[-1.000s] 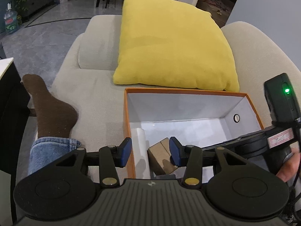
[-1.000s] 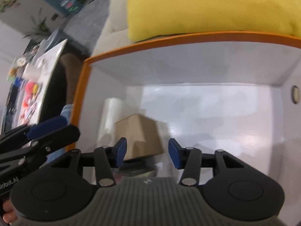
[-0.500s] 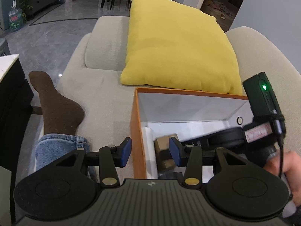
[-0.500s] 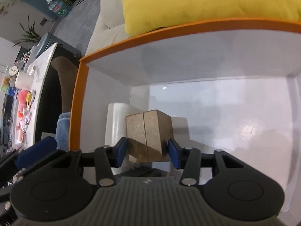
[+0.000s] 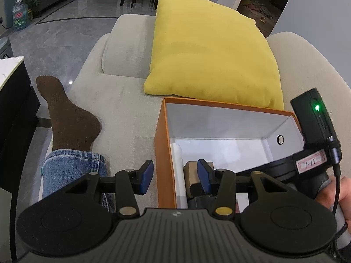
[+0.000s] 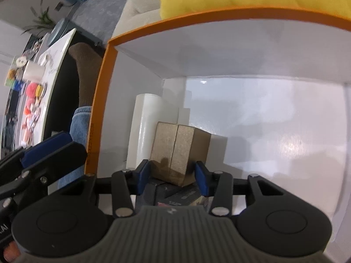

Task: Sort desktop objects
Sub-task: 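Withdraw both grippers from the orange box toward the item pile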

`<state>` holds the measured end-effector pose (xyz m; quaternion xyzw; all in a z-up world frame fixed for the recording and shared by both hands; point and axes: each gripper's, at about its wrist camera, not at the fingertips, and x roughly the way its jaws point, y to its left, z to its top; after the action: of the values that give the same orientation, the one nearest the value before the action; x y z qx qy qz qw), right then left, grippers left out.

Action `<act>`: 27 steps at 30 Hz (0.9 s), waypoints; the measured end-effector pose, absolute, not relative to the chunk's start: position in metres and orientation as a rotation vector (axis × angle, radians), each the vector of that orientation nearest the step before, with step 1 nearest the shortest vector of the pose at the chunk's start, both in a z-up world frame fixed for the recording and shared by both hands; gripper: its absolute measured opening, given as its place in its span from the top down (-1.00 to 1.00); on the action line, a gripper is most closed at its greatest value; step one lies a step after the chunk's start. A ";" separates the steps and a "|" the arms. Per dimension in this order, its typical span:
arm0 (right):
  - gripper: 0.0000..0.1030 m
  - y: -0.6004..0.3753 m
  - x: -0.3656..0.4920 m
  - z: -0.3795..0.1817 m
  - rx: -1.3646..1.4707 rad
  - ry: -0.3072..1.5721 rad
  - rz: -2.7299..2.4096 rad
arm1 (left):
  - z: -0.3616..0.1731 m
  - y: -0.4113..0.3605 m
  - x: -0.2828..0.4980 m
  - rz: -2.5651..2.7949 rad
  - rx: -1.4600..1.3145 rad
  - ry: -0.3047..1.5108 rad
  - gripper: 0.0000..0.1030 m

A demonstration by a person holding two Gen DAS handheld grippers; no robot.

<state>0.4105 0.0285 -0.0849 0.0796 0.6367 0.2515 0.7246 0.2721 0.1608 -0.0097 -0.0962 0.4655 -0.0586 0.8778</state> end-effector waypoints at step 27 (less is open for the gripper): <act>0.08 -0.079 0.285 0.015 0.082 1.013 0.629 | 0.038 0.118 0.160 -0.224 -0.045 0.882 0.00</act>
<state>0.2847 -0.0792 0.0154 0.0386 0.4769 0.2959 0.8268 0.1598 0.1178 0.0378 -0.0216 0.4258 -0.1083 0.8981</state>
